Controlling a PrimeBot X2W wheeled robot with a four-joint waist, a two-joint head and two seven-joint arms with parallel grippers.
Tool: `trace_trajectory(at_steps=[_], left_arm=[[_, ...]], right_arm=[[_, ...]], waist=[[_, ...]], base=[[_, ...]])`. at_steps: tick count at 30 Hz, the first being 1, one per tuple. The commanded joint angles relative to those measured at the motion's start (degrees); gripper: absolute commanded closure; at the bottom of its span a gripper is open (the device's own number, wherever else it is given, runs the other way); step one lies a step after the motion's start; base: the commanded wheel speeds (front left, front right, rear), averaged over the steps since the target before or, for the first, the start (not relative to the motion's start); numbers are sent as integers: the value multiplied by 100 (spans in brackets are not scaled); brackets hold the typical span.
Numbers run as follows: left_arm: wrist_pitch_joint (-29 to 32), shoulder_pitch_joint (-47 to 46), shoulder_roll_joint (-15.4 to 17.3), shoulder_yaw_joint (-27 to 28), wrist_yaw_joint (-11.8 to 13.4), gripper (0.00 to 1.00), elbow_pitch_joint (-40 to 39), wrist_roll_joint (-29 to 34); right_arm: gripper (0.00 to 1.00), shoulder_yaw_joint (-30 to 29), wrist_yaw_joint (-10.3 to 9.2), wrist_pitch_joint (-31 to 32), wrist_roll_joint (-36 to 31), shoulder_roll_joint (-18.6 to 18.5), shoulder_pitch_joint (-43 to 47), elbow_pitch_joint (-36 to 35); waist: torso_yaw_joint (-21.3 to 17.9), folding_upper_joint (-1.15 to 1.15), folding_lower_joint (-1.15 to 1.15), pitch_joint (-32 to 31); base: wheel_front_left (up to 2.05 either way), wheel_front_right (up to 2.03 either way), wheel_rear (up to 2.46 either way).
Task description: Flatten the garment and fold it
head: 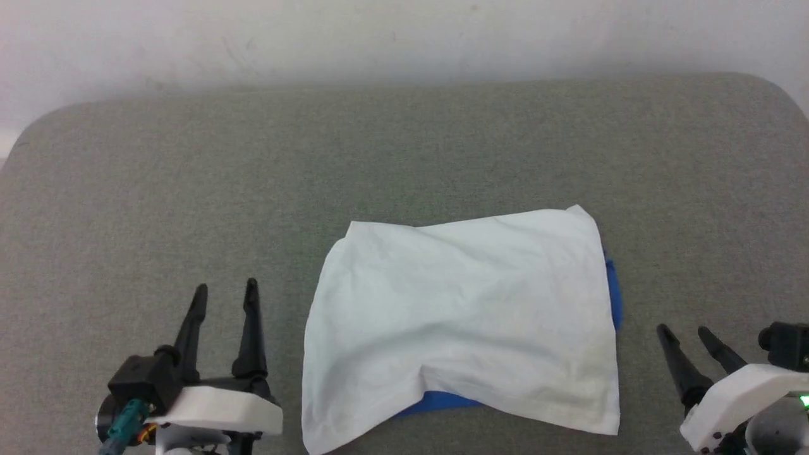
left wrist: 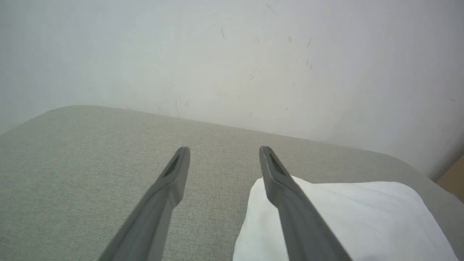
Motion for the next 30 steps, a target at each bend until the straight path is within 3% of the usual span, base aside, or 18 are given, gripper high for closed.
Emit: trace_trajectory(at_steps=[1, 11, 19, 27, 28, 29, 30], left_arm=[[-25, -27, -72, 187, -44, 0, -169, 192], [-26, -25, -331, 752, -398, 0, -530, 934], [-27, -163, -523, 794, -623, 0, -451, 1152], [-27, -219, -665, 791, -759, 0, -320, 1232], [-27, -220, -692, 802, -778, 0, -294, 1254], [-27, -216, -704, 807, -788, 0, -277, 1260], [-27, -212, -714, 821, -793, 0, -264, 1267]], right_arm=[[0, -24, -5, 263, 114, -103, -164, 114], [0, 341, -5, 1520, 466, -682, -1024, 859], [0, 993, -5, 1965, 796, -868, -1926, 1705], [0, 1486, -5, 2346, 1123, -858, -2162, 2704], [36, 1608, -5, 2513, 1292, -786, -2153, 2867], [91, 1677, -5, 2569, 1374, -764, -2155, 2899], [100, 1739, -5, 2585, 1445, -754, -2165, 2911]], waist=[[141, 0, 0, 73], [619, 0, 0, 357], [738, 0, 0, 640], [776, 0, 0, 681], [763, 0, 0, 676], [747, 0, 0, 670], [723, 0, 0, 666]], base=[[0, 0, 0], [0, 0, 0], [0, 0, 0], [0, 0, 0], [0, 0, 0], [0, 0, 0], [0, 0, 0]])
